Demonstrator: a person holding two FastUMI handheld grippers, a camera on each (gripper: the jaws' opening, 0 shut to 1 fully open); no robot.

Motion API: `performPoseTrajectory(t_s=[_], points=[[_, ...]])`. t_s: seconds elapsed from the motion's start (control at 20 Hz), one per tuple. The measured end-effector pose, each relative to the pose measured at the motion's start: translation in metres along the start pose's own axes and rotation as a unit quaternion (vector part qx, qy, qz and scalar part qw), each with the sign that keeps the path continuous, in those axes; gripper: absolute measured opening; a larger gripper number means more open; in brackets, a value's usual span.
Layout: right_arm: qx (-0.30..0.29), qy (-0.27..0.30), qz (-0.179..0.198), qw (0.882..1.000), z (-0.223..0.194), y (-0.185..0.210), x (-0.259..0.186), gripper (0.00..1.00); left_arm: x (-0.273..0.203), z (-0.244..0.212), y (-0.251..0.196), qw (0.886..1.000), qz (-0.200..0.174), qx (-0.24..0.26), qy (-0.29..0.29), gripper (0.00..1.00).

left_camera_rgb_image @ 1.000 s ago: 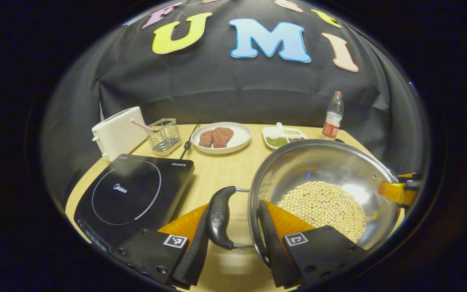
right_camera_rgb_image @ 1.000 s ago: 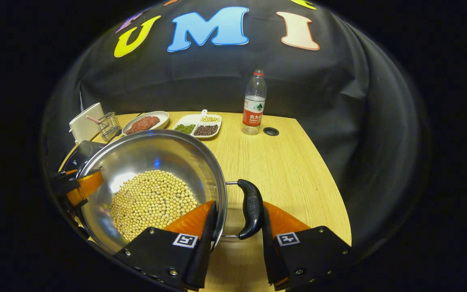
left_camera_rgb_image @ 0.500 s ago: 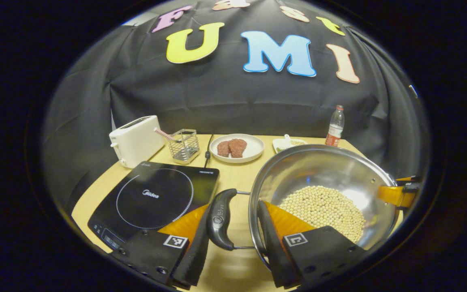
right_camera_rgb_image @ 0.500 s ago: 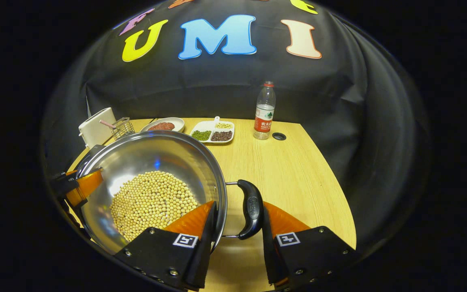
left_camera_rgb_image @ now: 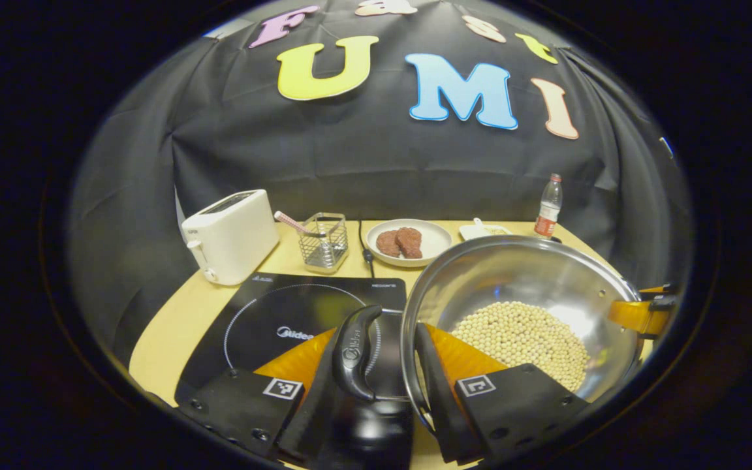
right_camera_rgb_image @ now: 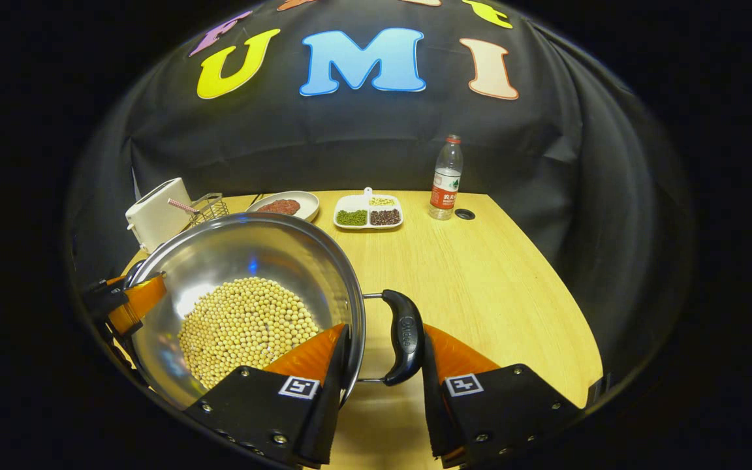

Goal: First push the handle of the pot to place it horizontally, then grasp the pot with both hands and set it on the induction cooktop.

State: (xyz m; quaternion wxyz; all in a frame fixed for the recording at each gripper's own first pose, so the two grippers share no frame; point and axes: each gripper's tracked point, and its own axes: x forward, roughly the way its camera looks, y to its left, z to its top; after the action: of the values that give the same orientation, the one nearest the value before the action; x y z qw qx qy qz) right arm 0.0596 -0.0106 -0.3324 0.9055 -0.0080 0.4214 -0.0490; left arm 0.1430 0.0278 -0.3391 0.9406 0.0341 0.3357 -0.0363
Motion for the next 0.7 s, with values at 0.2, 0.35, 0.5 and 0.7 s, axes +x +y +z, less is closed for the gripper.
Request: performPoseTrajectory(t_s=[0.2, 0.35, 0.5, 0.7], points=[[0.009, 0.002, -0.006, 1.0, -0.004, 0.044, -0.002, 0.56, 0.006, -0.005, 0.045, 1.0, -0.006, -0.006, 0.002, 0.75], [0.017, 0.003, -0.002, 1.0, -0.003, 0.077, -0.001, 0.55, 0.011, -0.006, 0.08, 1.0, -0.003, -0.002, 0.001, 0.75], [0.017, 0.007, 0.001, 1.0, -0.003, 0.107, 0.003, 0.56, 0.015, -0.009, 0.112, 1.0, 0.004, -0.008, 0.007, 0.72], [0.004, 0.003, 0.009, 1.0, 0.009, 0.141, 0.012, 0.55, 0.023, -0.01, 0.148, 1.0, 0.017, -0.021, 0.01, 0.72]])
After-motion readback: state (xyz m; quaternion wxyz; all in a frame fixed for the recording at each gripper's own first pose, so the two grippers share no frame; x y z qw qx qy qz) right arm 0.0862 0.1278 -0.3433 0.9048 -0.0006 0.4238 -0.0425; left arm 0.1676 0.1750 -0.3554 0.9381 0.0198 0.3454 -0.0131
